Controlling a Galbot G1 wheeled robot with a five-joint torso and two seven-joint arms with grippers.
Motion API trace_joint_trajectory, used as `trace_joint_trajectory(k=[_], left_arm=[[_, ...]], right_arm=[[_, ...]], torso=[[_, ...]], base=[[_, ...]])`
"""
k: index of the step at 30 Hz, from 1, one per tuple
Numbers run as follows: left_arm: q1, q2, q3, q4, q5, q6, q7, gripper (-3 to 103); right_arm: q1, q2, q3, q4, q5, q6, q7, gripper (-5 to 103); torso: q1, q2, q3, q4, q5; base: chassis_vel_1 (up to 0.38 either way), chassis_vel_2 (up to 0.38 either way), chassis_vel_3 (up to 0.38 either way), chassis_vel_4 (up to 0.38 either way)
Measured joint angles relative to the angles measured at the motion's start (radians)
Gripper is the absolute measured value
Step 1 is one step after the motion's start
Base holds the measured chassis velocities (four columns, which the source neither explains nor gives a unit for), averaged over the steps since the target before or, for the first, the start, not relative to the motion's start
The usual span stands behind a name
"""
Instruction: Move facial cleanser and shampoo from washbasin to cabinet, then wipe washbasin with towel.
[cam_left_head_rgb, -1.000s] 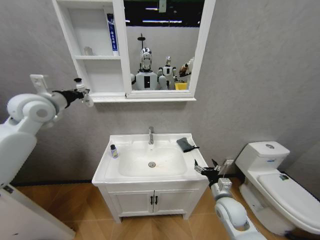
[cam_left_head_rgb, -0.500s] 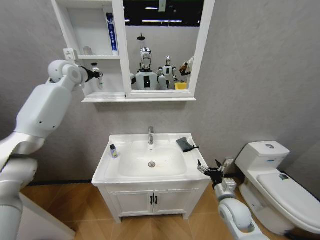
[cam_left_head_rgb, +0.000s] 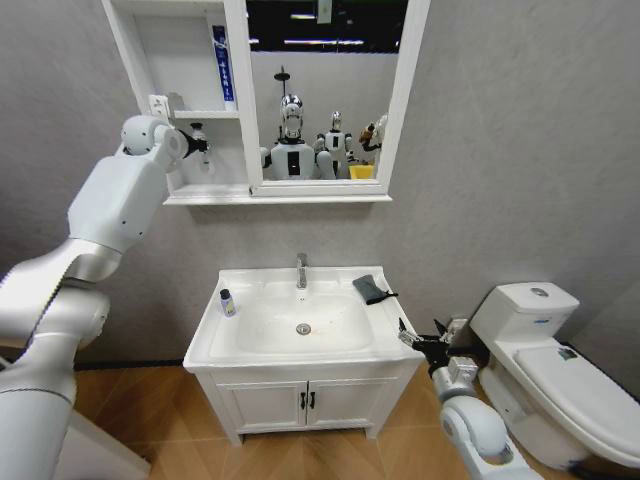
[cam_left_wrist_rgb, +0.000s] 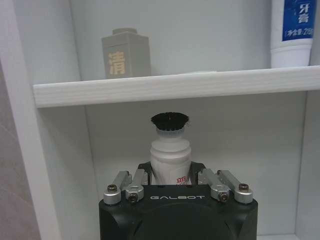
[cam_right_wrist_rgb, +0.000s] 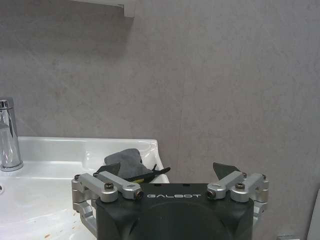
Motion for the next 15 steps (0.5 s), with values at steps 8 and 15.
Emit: trace_joint_trajectory(k=[8,15], left_arm=[[0.022,0.021,-0.010,-0.013,0.002,0.000,0.000,38],[0.045,0.031,-0.020,-0.014,0.007,0.000,-0.001,38]], right_arm=[[0.007,-0.008,-0.002,-0.002,0.004,0.000,0.000,100],[0.013,-0.010,-0.009,-0.001,0.004,-0.002,0.001,100]], torso=[[0.000,0.000,0.000,-0.0001,0.0001],[0.000,0.000,0.000,-0.0001,0.0000]], base=[[0.000,0.000,0.000,0.000],[0.000,0.000,0.000,0.000]])
